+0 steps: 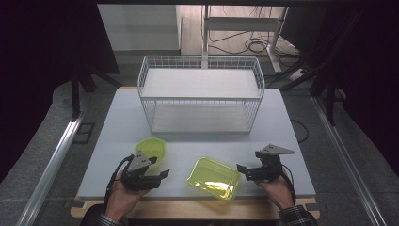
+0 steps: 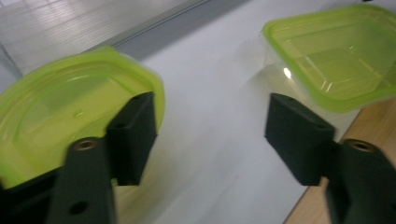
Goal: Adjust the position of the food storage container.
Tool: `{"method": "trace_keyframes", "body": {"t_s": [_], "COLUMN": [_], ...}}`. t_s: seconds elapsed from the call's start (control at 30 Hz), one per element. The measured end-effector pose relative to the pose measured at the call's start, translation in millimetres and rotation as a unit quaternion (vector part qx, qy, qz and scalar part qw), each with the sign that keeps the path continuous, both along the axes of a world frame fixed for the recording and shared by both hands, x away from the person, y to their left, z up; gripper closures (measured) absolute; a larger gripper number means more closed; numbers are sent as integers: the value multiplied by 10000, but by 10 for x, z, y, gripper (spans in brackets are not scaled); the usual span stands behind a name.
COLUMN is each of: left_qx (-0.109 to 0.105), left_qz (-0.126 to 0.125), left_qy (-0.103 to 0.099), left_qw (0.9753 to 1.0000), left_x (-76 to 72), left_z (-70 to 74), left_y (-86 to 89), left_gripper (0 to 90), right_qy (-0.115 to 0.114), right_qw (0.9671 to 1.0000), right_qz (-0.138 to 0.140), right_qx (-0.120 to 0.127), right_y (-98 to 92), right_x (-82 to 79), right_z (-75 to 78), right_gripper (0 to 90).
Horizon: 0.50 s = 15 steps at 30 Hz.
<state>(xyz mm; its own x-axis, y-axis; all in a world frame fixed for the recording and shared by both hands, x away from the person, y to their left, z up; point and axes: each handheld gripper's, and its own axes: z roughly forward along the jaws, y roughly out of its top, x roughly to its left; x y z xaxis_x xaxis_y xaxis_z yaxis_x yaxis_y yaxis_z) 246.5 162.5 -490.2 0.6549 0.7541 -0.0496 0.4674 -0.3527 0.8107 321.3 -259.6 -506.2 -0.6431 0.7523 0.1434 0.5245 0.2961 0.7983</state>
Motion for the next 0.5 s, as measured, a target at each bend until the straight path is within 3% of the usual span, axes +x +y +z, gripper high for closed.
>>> {"method": "trace_keyframes", "body": {"t_s": [0.27, 0.4, 0.5], "left_qx": [-132, -96, 58], "left_qz": [-68, -92, -79], "left_qy": [202, 215, 205], "left_qw": [9997, 9997, 9997], "left_x": [143, 218, 286], "left_z": [19, 40, 38], "left_y": [-83, -136, -196], "left_gripper": [720, 829, 880], "right_qy": [-102, -154, -146], "right_qw": [9997, 9994, 9993], "right_qz": [-32, -61, -84], "right_qx": [-232, -302, -319], "right_y": [25, 30, 25], "right_x": [-15, -22, -20], "right_z": [21, 37, 40], "right_gripper": [14, 42, 52]}}
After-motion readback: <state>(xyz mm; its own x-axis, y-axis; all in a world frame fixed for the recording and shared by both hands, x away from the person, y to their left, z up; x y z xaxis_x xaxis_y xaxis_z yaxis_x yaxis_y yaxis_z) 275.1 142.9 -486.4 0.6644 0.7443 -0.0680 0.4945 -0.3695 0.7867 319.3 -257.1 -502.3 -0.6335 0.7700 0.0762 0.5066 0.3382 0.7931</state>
